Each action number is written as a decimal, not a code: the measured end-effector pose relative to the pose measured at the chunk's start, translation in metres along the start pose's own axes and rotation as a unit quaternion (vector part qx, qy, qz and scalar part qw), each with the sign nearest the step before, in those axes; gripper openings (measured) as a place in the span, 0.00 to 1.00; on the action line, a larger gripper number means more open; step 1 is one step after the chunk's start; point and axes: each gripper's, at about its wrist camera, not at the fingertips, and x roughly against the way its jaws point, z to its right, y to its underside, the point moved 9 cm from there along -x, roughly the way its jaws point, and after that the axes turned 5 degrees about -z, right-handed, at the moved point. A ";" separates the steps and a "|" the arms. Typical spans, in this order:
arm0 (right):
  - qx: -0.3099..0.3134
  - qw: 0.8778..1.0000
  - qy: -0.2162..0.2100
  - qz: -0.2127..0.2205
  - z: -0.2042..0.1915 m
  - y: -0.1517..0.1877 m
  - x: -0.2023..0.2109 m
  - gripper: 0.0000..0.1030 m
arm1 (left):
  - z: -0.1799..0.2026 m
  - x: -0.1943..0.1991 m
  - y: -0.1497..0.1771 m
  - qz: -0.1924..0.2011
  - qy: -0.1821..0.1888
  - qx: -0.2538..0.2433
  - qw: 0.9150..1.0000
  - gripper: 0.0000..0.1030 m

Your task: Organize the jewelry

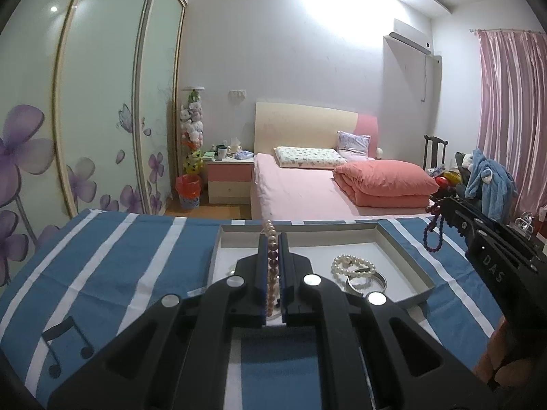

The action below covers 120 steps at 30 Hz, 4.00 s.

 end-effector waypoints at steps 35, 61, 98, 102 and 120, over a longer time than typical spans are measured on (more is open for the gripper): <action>-0.066 0.992 -0.037 -0.097 0.016 0.011 -0.033 0.65 | -0.056 -0.039 -0.006 -0.037 0.001 0.072 0.997 0.62; 0.005 0.999 -0.019 -0.043 -0.004 0.046 0.091 0.98 | -0.054 0.118 0.056 0.041 -0.057 0.024 0.997 0.96; 0.012 1.000 0.010 -0.001 0.006 0.067 0.121 0.98 | -0.046 0.128 0.074 0.043 -0.065 0.018 0.997 0.96; 0.013 1.000 0.012 -0.005 0.007 0.069 0.120 0.98 | -0.049 0.127 0.075 0.042 -0.076 0.018 0.996 0.96; 0.013 1.000 0.012 -0.009 0.009 0.070 0.118 0.98 | -0.051 0.124 0.077 0.038 -0.095 0.013 0.995 0.96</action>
